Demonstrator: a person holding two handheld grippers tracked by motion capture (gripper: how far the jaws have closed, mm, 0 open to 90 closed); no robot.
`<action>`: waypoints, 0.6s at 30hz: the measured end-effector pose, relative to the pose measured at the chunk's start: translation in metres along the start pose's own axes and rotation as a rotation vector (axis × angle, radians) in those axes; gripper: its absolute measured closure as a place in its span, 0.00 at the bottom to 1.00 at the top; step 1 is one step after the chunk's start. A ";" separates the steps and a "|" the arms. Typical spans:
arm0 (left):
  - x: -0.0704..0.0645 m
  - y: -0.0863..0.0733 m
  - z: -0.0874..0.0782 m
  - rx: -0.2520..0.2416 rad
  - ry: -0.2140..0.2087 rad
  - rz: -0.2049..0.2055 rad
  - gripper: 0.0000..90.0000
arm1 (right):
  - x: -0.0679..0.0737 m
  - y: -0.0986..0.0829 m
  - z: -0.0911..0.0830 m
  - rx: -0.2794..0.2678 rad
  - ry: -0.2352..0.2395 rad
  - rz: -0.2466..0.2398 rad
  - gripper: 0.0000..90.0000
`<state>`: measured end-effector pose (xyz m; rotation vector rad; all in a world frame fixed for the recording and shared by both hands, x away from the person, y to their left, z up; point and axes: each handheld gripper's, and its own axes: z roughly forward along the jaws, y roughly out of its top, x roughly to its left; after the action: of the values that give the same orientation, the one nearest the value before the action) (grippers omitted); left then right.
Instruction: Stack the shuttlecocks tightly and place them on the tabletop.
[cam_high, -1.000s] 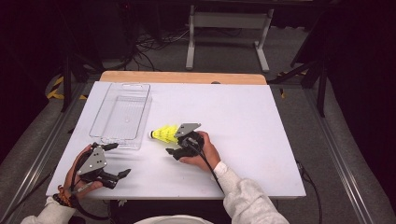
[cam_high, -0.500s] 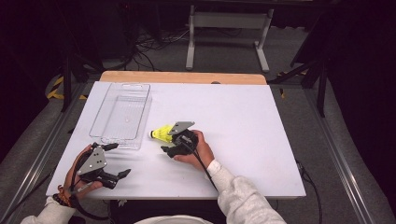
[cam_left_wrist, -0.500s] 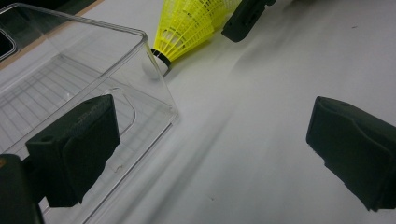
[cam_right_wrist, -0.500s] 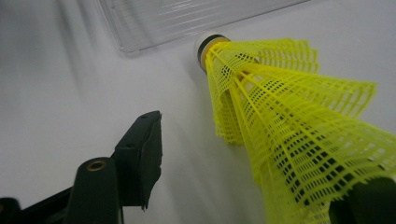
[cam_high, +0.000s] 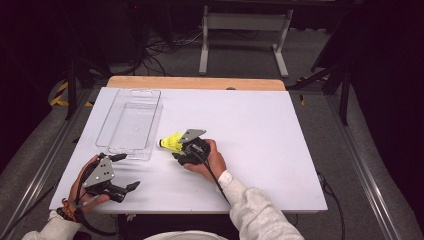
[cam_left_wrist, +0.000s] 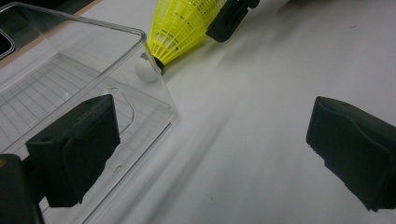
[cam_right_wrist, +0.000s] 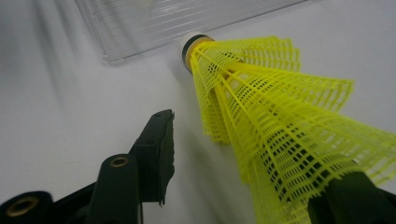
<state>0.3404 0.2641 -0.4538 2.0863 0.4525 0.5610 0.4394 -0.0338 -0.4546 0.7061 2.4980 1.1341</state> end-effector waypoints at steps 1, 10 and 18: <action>0.000 0.000 0.000 0.000 0.001 0.000 0.04 | 0.000 0.000 0.001 -0.004 -0.006 0.008 0.55; 0.000 0.000 0.000 0.000 -0.001 0.000 0.04 | -0.005 0.002 0.003 -0.016 -0.059 0.053 0.71; 0.001 0.000 0.000 0.005 -0.006 0.005 0.04 | -0.005 0.007 0.006 0.003 -0.076 0.025 0.90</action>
<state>0.3411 0.2645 -0.4542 2.0941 0.4452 0.5571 0.4486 -0.0288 -0.4525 0.7692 2.4346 1.0914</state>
